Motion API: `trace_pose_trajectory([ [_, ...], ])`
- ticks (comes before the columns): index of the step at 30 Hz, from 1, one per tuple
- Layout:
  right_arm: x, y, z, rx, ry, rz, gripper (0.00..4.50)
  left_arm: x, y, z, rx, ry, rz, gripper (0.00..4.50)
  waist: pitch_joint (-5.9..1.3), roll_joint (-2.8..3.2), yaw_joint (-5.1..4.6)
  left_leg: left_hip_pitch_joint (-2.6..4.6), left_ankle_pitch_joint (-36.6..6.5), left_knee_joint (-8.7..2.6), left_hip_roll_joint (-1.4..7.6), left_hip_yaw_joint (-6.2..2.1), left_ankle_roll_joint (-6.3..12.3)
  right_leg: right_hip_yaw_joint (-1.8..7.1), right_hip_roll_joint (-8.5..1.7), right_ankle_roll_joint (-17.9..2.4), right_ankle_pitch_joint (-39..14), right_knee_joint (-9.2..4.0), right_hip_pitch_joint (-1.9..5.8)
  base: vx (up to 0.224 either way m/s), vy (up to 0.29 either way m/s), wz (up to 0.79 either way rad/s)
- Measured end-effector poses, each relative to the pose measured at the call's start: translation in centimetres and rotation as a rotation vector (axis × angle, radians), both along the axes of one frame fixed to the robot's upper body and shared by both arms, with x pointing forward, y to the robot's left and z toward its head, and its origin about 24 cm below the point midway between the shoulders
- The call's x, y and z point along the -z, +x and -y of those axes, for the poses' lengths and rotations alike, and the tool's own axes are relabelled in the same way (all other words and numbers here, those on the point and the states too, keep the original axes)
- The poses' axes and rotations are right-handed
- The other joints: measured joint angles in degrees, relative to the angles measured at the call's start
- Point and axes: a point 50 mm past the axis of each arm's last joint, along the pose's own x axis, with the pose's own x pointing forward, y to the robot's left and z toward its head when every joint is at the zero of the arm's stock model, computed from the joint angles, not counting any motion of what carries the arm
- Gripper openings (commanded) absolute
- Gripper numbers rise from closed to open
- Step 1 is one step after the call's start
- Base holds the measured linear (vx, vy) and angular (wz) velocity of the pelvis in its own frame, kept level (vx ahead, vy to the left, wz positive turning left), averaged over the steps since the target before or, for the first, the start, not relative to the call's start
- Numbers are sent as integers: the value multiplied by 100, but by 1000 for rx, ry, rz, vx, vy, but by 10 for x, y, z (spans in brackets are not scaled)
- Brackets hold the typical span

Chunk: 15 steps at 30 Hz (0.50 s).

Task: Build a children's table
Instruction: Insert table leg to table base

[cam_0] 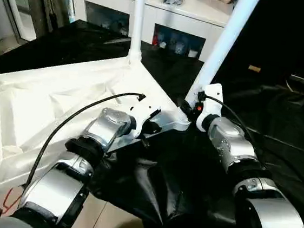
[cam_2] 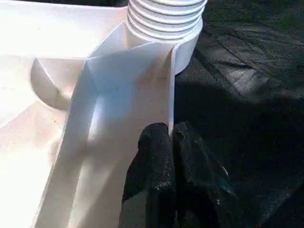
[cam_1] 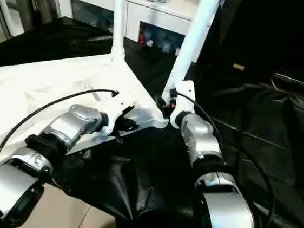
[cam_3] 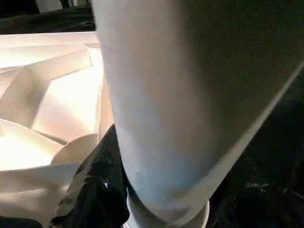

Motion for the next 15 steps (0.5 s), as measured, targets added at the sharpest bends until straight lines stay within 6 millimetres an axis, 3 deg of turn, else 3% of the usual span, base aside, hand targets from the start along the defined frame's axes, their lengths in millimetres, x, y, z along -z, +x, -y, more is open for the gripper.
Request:
trace_pose_trajectory([
  [10,-4,4,-4,1,-11,-6,187,0,1,-1,-7,7,-1,0,0,0,-17,0,0,-2,0,-3,0,-1,0,13,-8,-3,-3,0,0,0],
  [15,-7,3,-5,-105,-35,3,187,-3,-1,-9,66,20,14,0,-1,-2,-38,-5,0,-12,0,-2,0,-1,1,15,-9,-6,-11,0,0,0],
])
